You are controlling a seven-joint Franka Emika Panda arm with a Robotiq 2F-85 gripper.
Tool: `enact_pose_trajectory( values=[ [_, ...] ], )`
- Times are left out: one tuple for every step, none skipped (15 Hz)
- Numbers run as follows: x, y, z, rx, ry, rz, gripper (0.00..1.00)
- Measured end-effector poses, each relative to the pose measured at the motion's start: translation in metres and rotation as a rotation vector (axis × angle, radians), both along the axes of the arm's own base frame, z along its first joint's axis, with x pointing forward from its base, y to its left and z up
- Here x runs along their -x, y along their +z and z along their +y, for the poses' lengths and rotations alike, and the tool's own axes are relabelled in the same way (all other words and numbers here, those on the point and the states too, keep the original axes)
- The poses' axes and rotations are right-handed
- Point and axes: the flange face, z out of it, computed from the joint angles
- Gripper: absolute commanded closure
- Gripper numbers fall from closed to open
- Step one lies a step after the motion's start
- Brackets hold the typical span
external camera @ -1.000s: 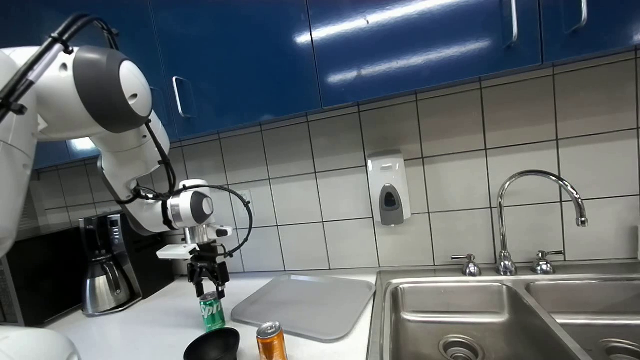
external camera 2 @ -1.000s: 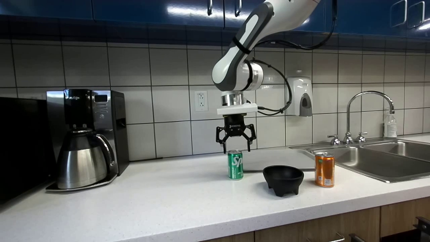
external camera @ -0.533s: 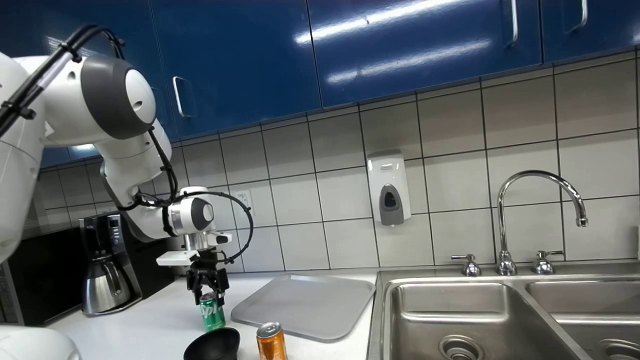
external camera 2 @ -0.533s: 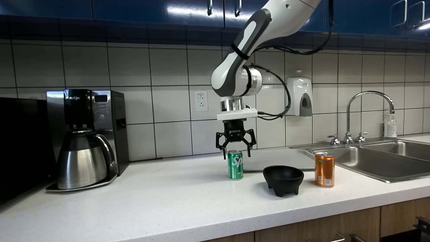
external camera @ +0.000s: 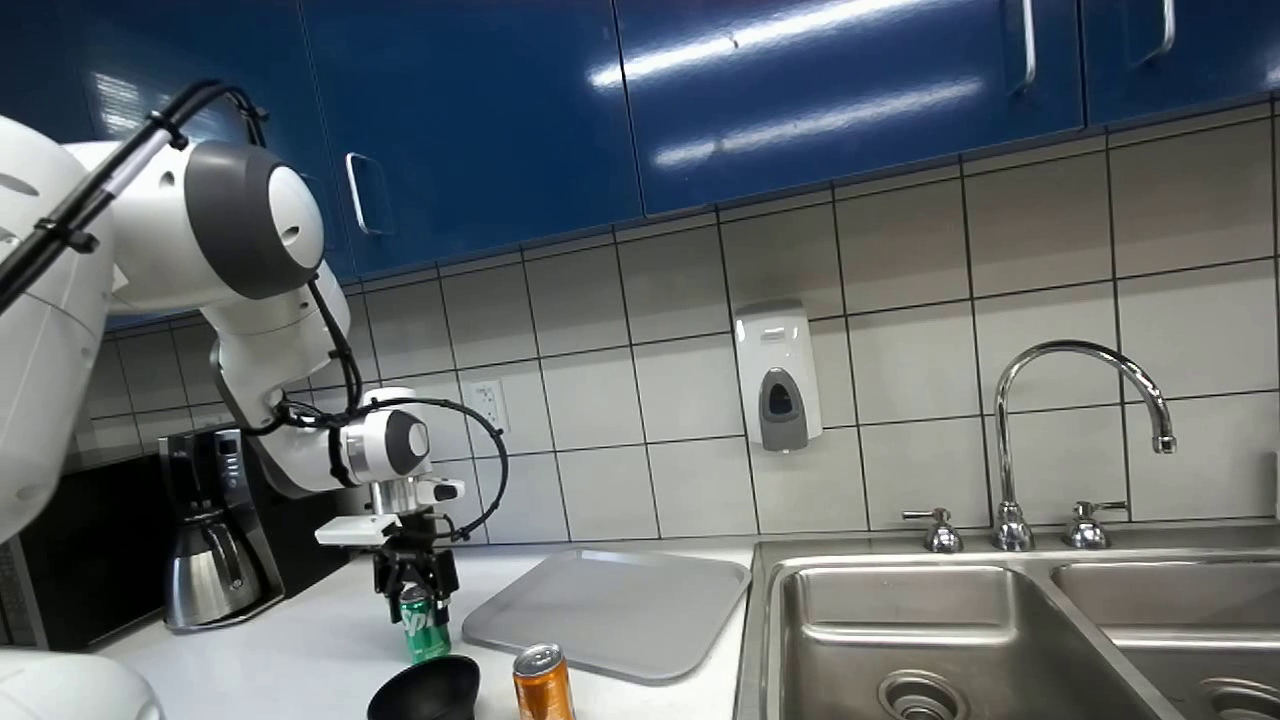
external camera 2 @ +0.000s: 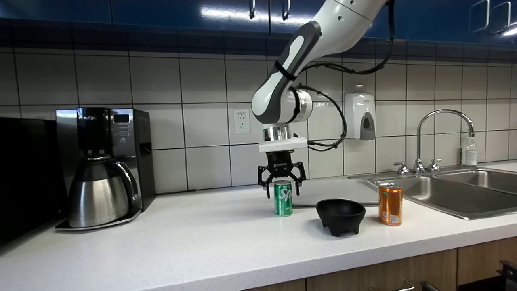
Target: Put the green and orange can on the tray
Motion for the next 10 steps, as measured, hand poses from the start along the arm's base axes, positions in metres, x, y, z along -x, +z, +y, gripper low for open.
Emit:
enact_pose_trajectory(
  values=[
    [-0.0010, 0.0004, 0.0007, -0.001, 0.001, -0.002, 0.00],
    [-0.0011, 0.0003, 0.0008, -0.001, 0.000, -0.002, 0.00],
    [-0.0008, -0.0006, 0.0008, -0.001, 0.000, 0.000, 0.00],
    [-0.0007, -0.0014, 0.0007, -0.001, 0.000, 0.001, 0.00],
    [-0.0006, -0.0021, 0.0006, 0.000, 0.000, 0.002, 0.00],
    [-0.0005, -0.0026, 0.0006, 0.000, 0.000, 0.003, 0.00],
    [-0.0005, -0.0028, 0.0006, 0.000, 0.000, 0.003, 0.00],
    [-0.0005, -0.0028, 0.0005, 0.000, 0.000, 0.003, 0.00],
    [-0.0005, -0.0029, 0.0005, 0.000, 0.000, 0.003, 0.00],
    [-0.0005, -0.0029, 0.0006, 0.000, 0.000, 0.003, 0.00]
  ],
)
